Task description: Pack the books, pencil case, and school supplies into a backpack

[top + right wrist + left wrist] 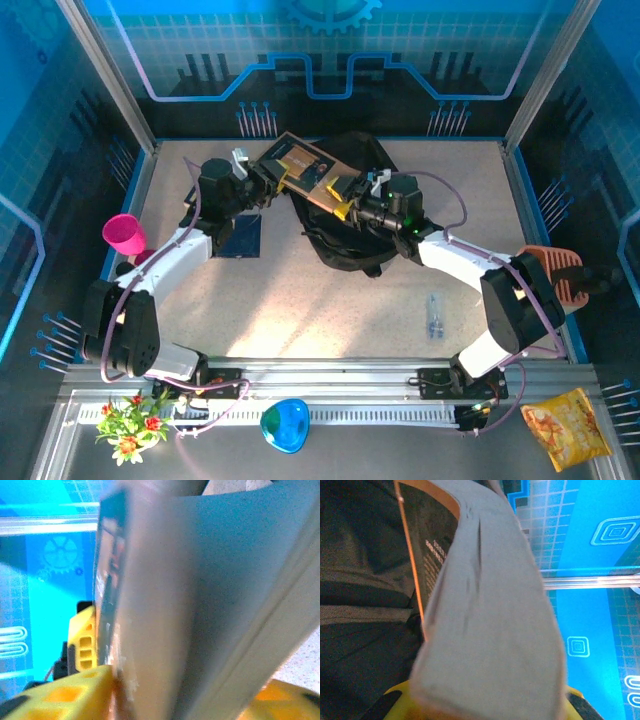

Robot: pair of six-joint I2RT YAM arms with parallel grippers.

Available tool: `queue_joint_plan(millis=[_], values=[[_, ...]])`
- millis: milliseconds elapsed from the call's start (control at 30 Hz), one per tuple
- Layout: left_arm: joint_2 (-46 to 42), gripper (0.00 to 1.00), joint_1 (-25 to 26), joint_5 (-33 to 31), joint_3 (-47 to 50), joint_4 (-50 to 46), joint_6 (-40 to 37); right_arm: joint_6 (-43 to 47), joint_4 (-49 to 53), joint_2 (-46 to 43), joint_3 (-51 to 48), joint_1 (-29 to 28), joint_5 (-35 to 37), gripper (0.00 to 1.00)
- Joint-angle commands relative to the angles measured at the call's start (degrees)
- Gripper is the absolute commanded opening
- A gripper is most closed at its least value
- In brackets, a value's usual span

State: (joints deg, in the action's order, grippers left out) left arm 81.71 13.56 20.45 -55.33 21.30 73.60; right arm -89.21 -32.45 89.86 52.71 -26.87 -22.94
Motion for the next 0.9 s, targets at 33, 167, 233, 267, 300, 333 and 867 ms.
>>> queue_joint_plan(millis=[33,167,233,267,300,333,867], values=[[-0.76,0.09,0.64,0.03,0.02,4.04,-1.21,1.13,0.52,-2.68,-1.21,2.17,2.73,0.31],[-1.46,0.3,1.95,-1.03,-0.06,-1.84,-6.94,6.05,5.69,-5.0,-0.51,3.61,3.11,0.14],[-1.86,0.44,3.14,-2.35,-0.76,-7.32,-12.08,9.49,9.02,-6.98,-0.57,4.68,3.99,0.1],[-1.93,0.48,3.75,-3.09,-1.2,-9.96,-14.65,11.07,10.29,-7.88,-0.73,5.18,4.54,0.09],[-1.91,0.54,4.69,-4.12,-1.79,-13.06,-17.79,13.12,12.02,-9.16,-0.95,5.87,5.13,0.09],[-1.78,0.59,5.79,-5.43,-2.46,-16.51,-20.93,15.2,14.02,-10.48,-1.24,6.64,5.78,0.08],[16.58,0.76,24.93,-15.9,-23.85,-45.57,-69.01,37.5,45.96,-28.83,-0.64,24.03,11.85,0.09]])
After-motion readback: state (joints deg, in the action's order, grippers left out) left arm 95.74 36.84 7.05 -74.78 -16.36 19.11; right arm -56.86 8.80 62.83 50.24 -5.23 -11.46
